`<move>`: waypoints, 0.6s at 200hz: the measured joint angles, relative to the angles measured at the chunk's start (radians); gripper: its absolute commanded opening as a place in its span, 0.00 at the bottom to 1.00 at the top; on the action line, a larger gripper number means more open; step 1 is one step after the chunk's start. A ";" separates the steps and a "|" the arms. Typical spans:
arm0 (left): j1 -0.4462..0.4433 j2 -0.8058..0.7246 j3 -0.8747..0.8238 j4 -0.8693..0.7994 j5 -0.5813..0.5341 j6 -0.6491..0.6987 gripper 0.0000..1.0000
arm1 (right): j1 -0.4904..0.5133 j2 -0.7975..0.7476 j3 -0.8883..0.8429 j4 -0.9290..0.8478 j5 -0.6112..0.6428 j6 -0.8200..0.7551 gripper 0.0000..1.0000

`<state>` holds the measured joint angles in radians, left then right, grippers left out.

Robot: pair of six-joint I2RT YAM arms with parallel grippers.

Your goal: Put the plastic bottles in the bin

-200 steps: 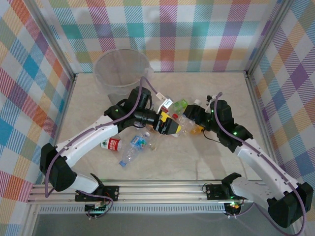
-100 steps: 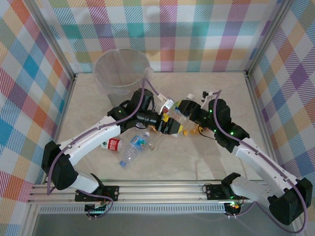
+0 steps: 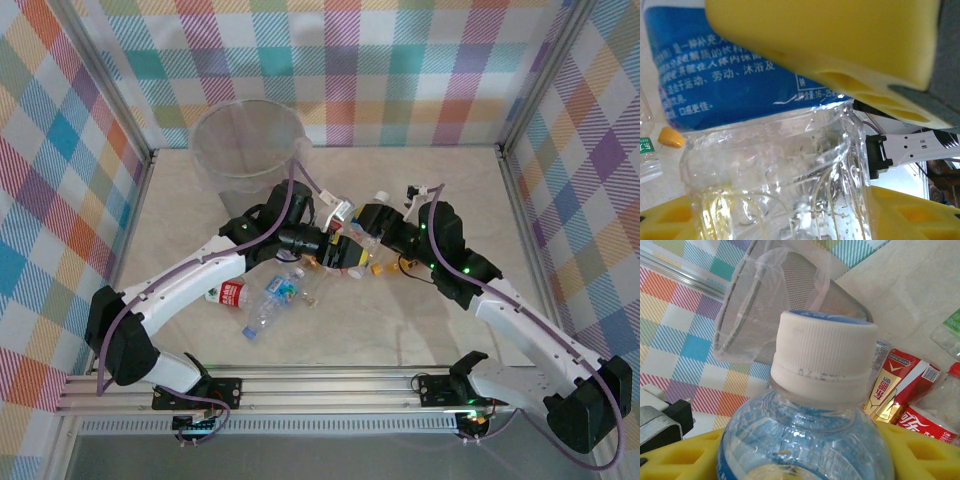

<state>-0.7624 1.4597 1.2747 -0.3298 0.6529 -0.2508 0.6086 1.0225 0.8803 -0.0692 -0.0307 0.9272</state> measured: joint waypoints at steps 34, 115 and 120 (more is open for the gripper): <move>-0.001 0.000 -0.001 -0.002 0.000 0.004 0.56 | 0.001 0.000 0.000 0.001 0.003 0.000 0.84; -0.002 0.000 -0.001 -0.008 -0.020 0.023 0.54 | 0.004 -0.193 -0.002 -0.134 0.006 -0.054 1.00; -0.002 0.000 -0.001 -0.008 -0.022 0.026 0.54 | 0.004 -0.214 -0.003 -0.144 0.005 -0.062 1.00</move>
<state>-0.7647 1.4597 1.2739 -0.3382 0.6308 -0.2249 0.6125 0.8089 0.8772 -0.2134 -0.0257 0.8654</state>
